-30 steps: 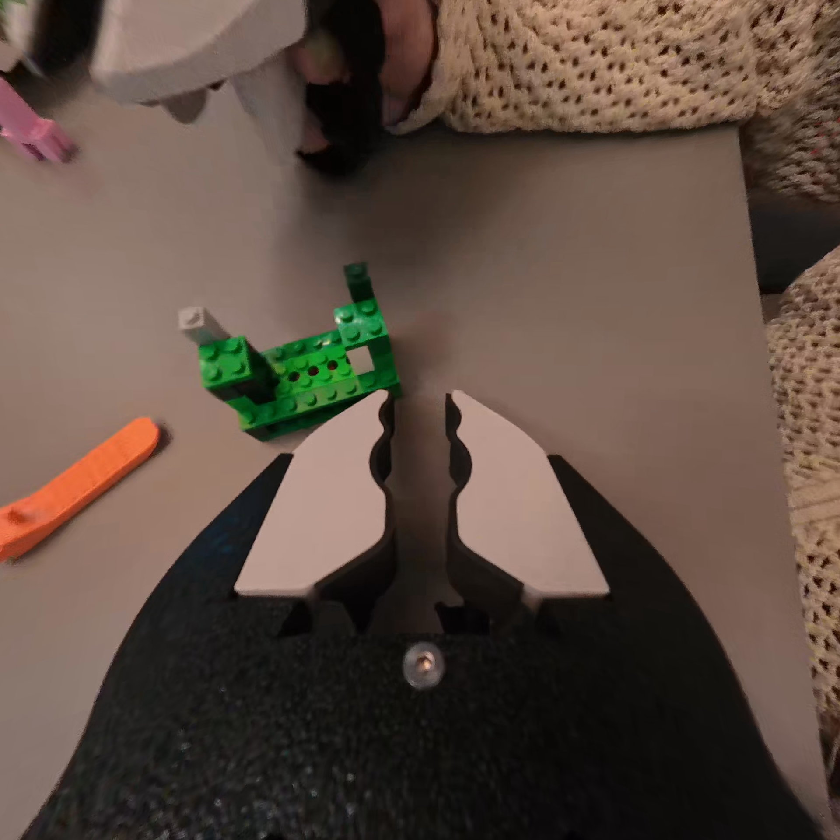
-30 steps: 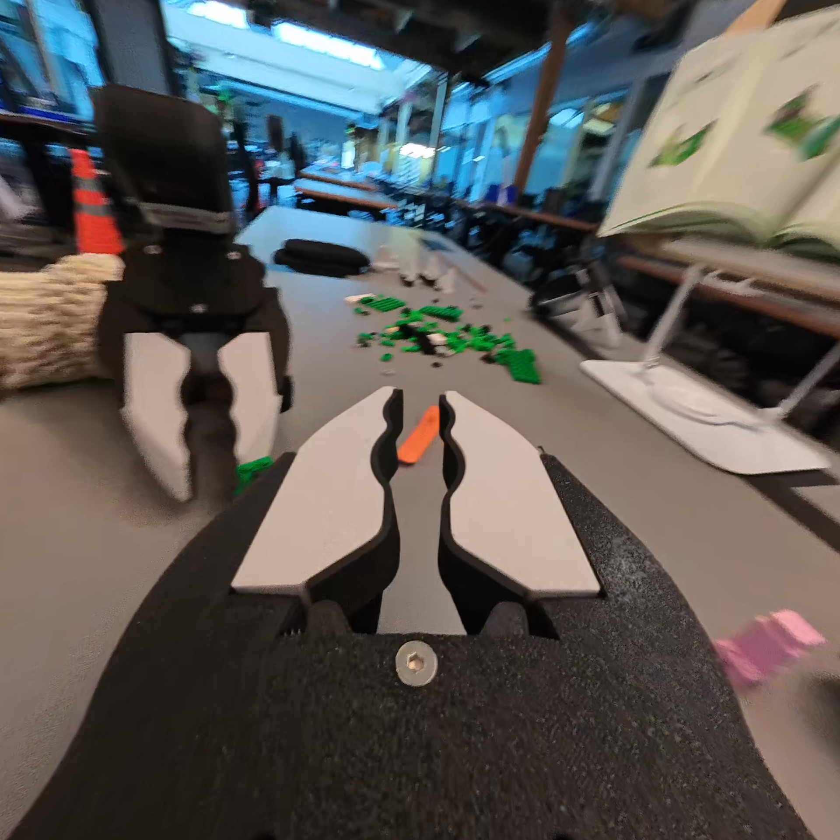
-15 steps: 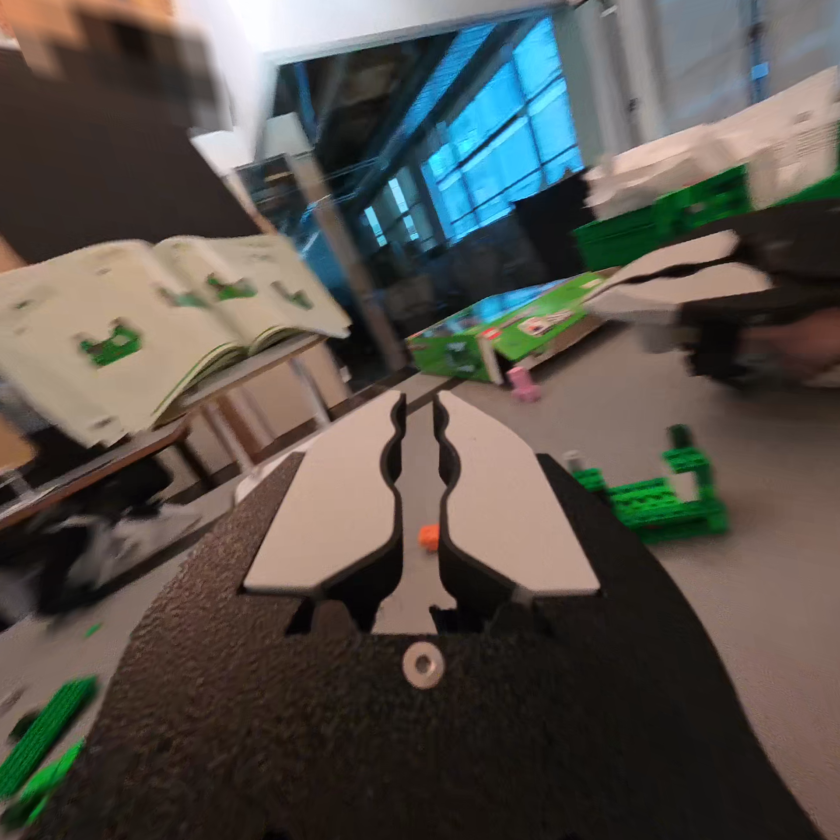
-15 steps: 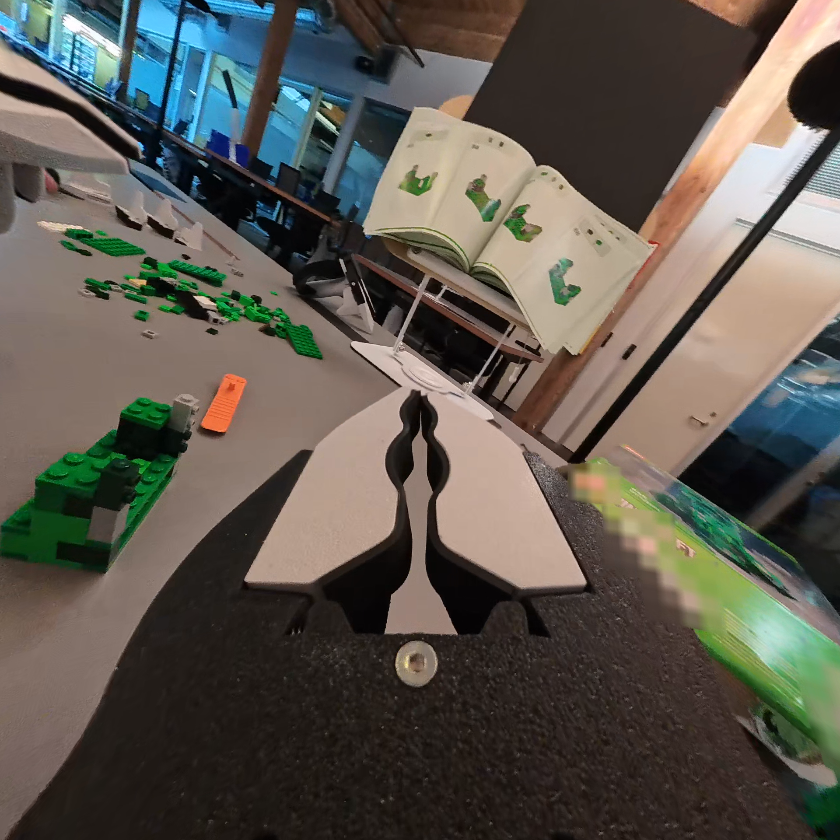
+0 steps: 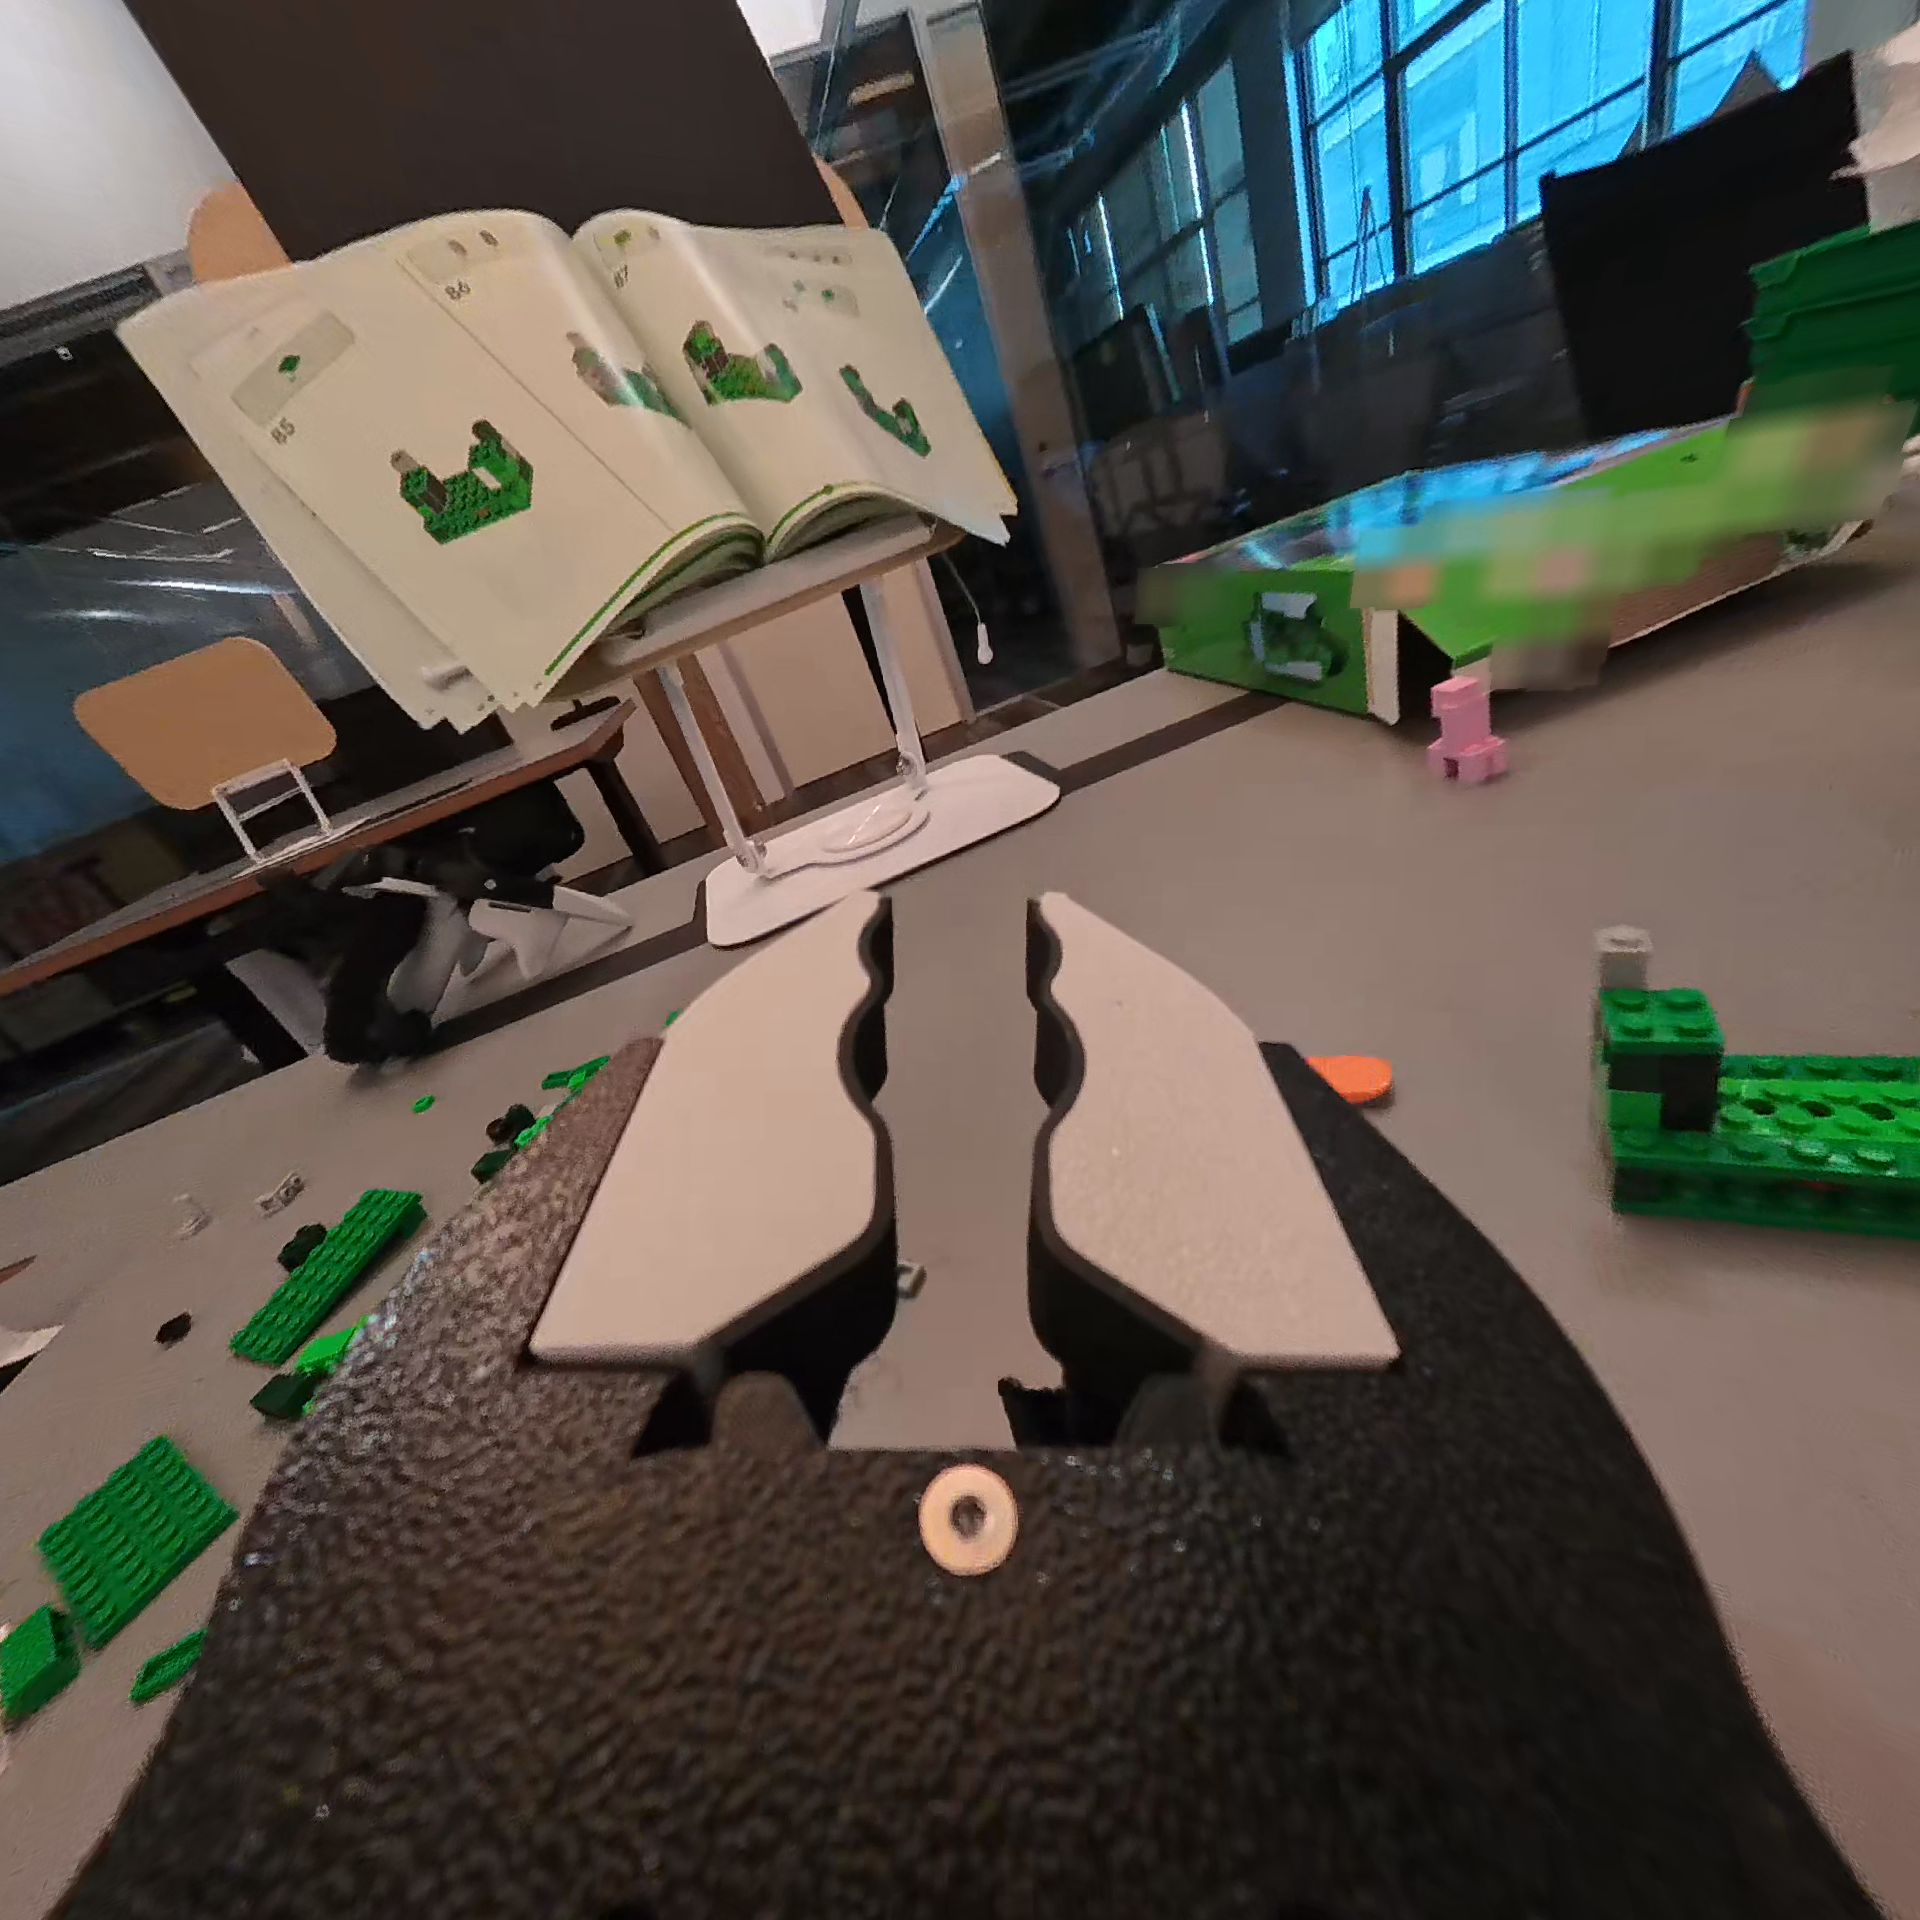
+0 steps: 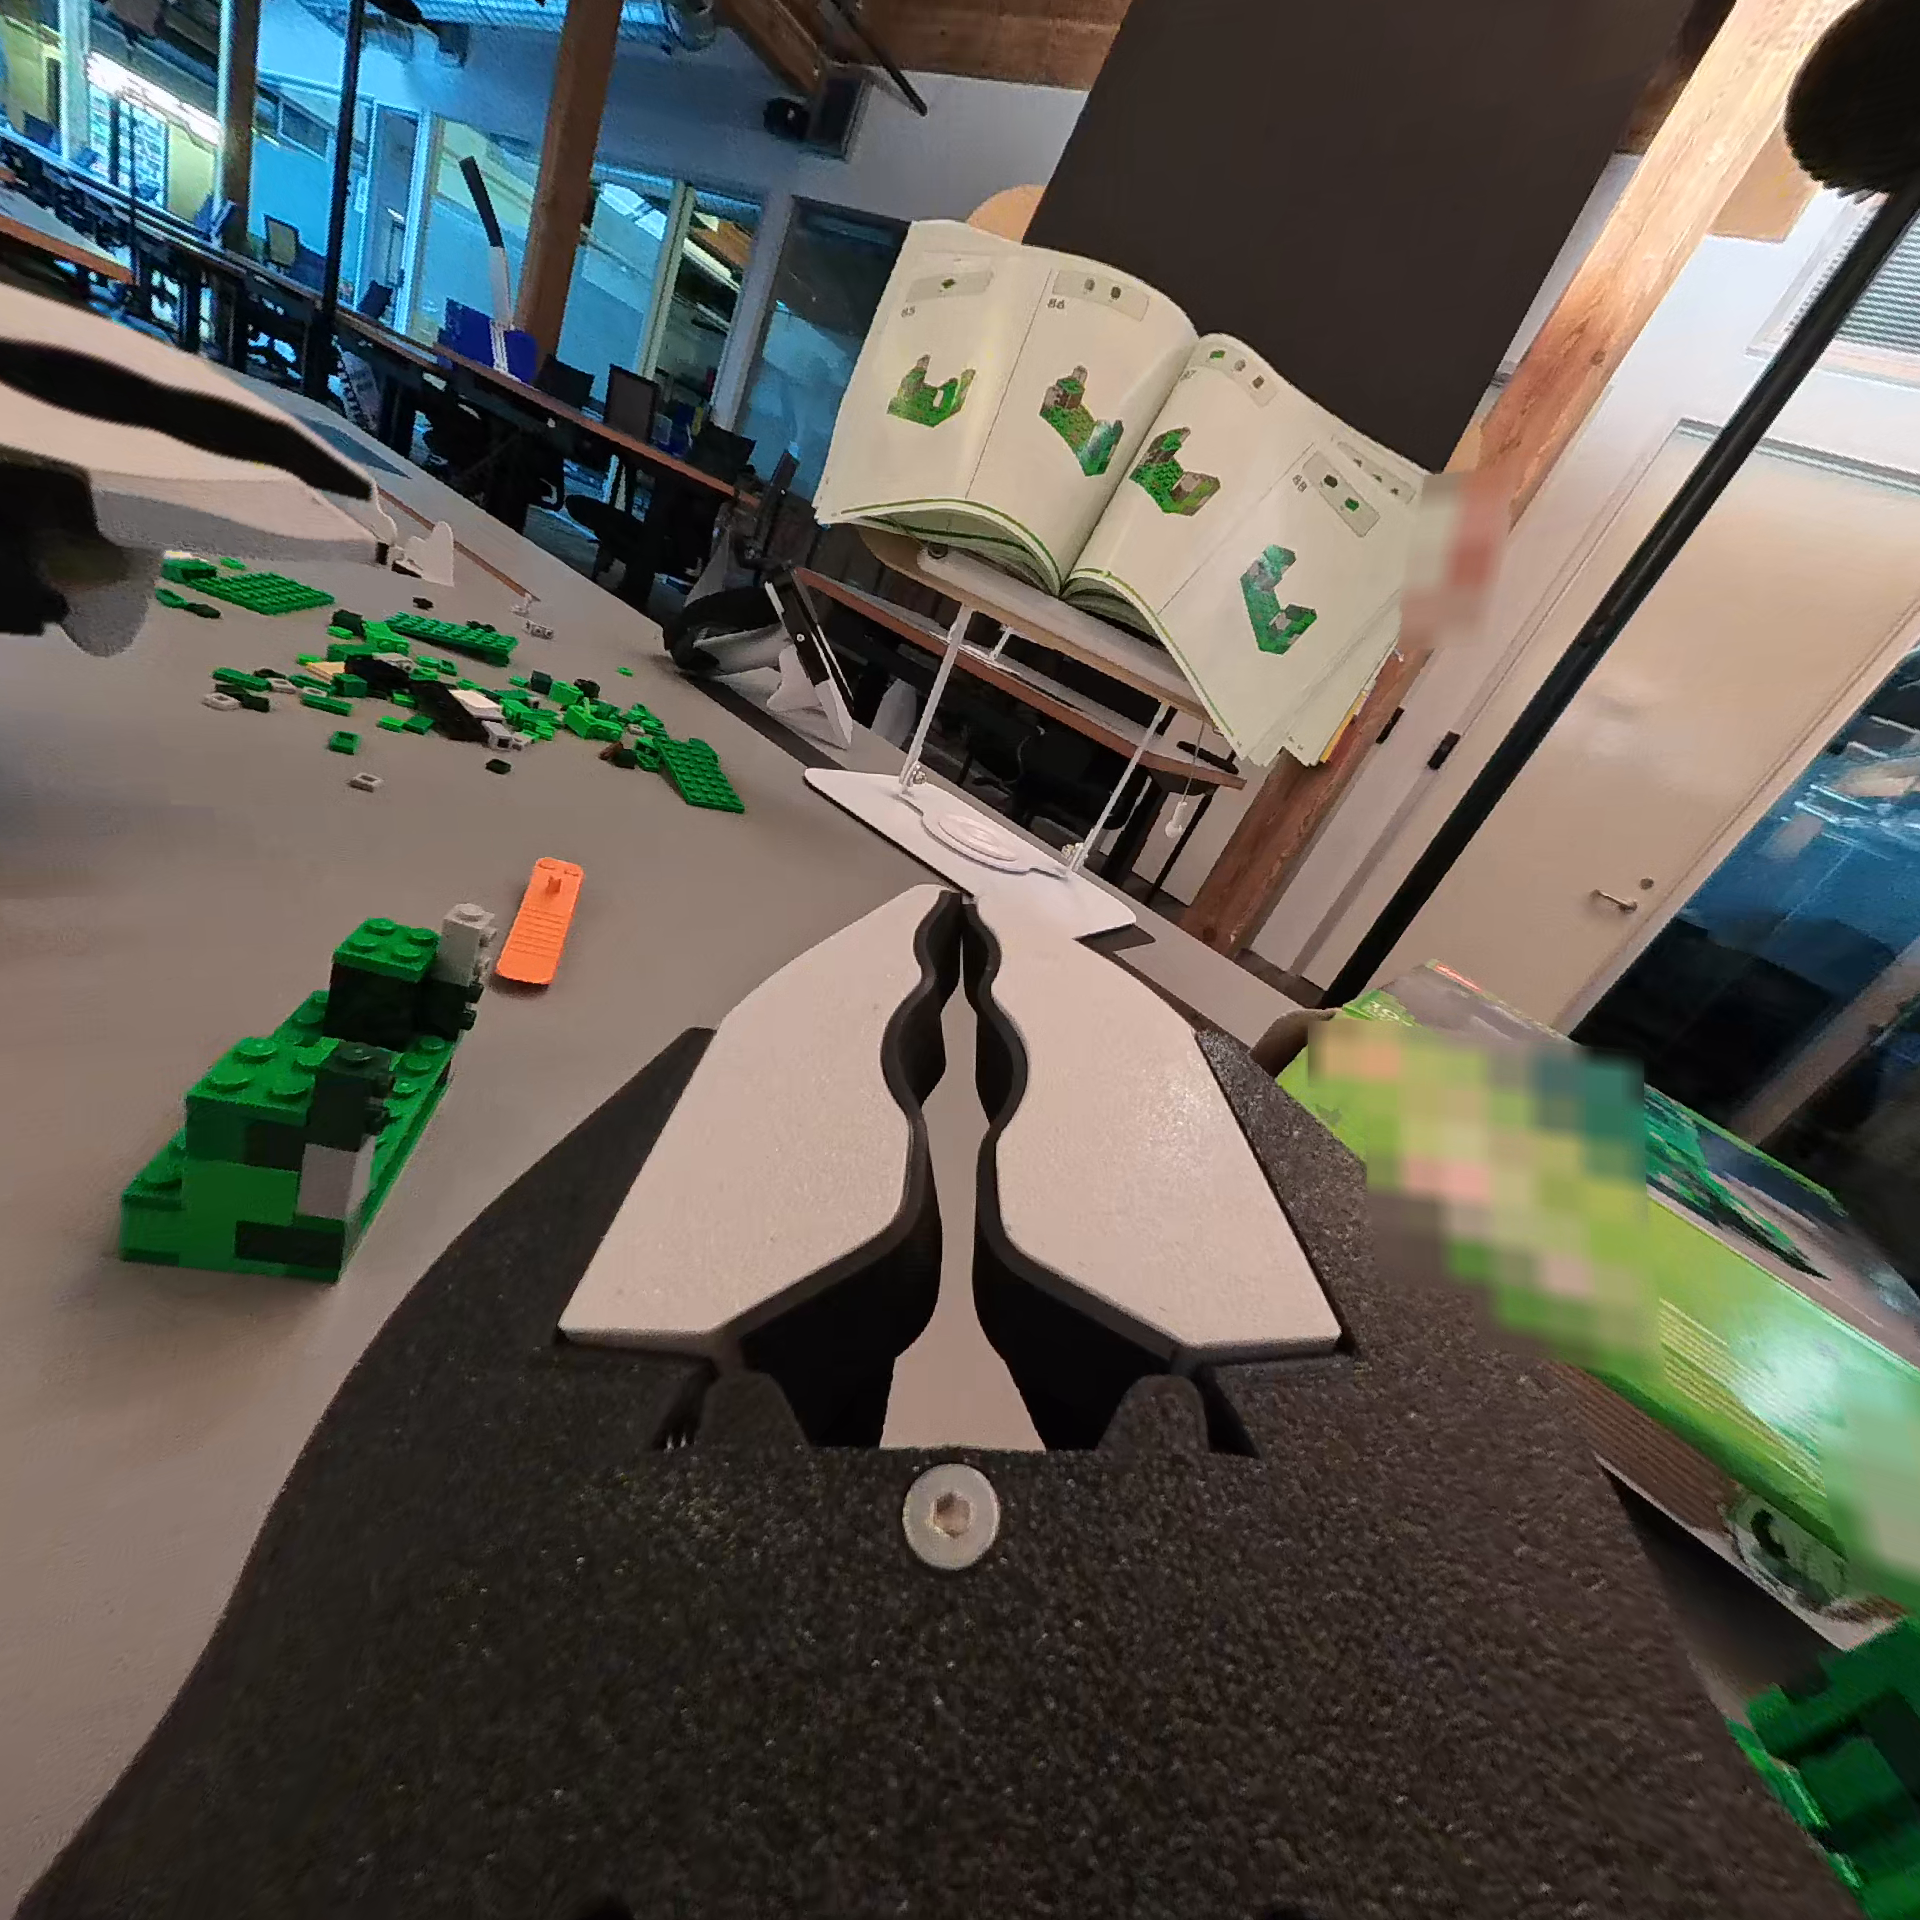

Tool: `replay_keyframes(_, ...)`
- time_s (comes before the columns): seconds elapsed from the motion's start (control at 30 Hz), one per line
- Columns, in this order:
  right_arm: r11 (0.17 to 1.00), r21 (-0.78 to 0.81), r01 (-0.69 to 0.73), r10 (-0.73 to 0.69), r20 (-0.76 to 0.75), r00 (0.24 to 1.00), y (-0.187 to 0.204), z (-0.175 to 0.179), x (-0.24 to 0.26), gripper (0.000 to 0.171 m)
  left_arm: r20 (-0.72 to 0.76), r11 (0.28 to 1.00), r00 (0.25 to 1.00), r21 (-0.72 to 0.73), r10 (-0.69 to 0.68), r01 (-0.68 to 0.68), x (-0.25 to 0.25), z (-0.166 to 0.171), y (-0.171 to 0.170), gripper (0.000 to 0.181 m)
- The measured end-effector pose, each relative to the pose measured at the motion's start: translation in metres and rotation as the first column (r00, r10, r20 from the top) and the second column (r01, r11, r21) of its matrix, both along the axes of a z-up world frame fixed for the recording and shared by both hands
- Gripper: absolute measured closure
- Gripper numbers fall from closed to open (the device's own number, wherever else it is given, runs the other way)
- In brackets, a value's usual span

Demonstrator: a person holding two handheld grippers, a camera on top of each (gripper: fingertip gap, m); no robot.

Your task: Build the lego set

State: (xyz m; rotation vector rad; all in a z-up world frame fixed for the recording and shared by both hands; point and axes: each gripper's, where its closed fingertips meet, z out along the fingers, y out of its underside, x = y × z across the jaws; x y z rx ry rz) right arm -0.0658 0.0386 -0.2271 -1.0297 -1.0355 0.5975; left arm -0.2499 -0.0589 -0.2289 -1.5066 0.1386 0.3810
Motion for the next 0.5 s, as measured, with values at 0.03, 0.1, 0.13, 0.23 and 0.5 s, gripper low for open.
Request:
replay_keyframes(0.03, 1.000, 0.004, -0.006, 0.006, -0.002, 1.000, -0.001, 0.001, -0.001, 0.171, -0.008, 1.000, 1.000, -0.003, 0.003, -0.003, 0.000, 0.000, 0.000, 0.158)
replay_keyframes(0.1, 1.000, 0.008, -0.020, 0.020, -0.005, 1.000, -0.003, 0.001, -0.002, 0.171, -0.029, 1.000, 1.000, -0.003, 0.006, -0.006, 0.002, 0.000, 0.000, 0.159)
replay_keyframes(0.13, 1.000, 0.010, -0.029, 0.029, -0.002, 1.000, -0.004, 0.001, -0.002, 0.171, -0.040, 1.000, 0.999, -0.009, 0.007, -0.008, 0.003, -0.001, 0.000, 0.159)
replay_keyframes(0.23, 0.998, 0.027, -0.058, 0.057, 0.023, 0.998, -0.009, -0.001, -0.006, 0.171, -0.076, 0.999, 0.997, -0.029, 0.013, -0.015, 0.005, -0.003, 0.001, 0.160)
replay_keyframes(0.5, 0.987, 0.145, -0.065, 0.050, 0.109, 0.993, -0.015, -0.006, -0.013, 0.171, -0.192, 0.998, 0.981, -0.066, -0.022, 0.010, 0.019, -0.008, 0.003, 0.168)
